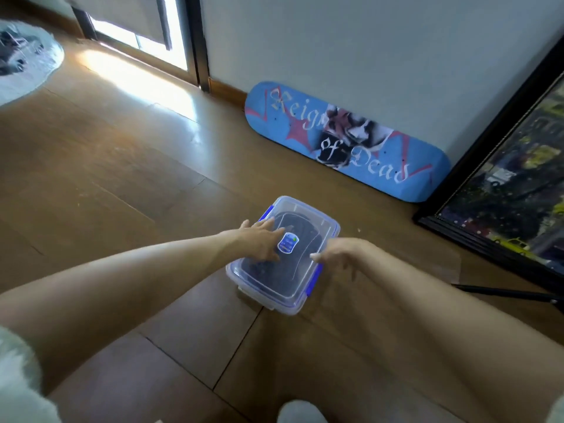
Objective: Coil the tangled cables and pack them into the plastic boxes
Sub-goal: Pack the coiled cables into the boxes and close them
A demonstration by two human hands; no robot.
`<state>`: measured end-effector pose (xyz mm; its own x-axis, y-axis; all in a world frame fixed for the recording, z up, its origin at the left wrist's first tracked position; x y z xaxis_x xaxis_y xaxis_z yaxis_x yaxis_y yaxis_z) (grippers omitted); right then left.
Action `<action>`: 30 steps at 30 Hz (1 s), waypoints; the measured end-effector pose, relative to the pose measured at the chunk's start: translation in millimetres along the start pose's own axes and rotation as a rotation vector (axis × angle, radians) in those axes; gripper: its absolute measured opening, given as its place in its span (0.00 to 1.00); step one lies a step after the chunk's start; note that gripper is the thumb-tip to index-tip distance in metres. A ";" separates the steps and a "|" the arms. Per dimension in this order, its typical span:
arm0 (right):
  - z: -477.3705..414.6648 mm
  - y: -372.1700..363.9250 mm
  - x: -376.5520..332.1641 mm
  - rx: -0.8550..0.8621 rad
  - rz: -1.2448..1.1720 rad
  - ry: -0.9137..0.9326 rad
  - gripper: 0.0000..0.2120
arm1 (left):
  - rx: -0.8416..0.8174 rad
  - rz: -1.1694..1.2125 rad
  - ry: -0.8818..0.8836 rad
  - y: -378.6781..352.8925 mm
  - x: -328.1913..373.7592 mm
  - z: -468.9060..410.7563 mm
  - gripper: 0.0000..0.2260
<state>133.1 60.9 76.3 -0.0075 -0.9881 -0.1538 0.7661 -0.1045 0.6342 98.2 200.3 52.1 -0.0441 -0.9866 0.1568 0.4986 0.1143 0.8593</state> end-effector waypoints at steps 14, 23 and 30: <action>333.6 137.8 87.7 0.773 0.494 0.039 0.24 | 0.387 -0.530 -0.158 243.5 218.4 224.1 0.22; 409.7 171.4 155.7 0.964 0.363 -0.074 0.39 | 0.583 -0.881 -0.178 262.0 301.3 283.4 0.28; 287.3 131.9 121.5 0.980 0.256 -0.103 0.34 | 0.496 -0.774 0.033 218.7 230.3 194.6 0.25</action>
<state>48.6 -105.4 358.9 -0.0081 -0.9939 0.1101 -0.1105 0.1103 0.9877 28.6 20.7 370.8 -0.1817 -0.8107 -0.5566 -0.0886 -0.5502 0.8303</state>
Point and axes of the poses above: each hand's wrist, its own z-axis away from the middle knuckle, its own y-axis out of the back of the hand, x = y × z, the point moved 7 cm from there along -z, towards the middle knuckle, and after that the axes turned 6 degrees about -y, right-handed, at the moved point
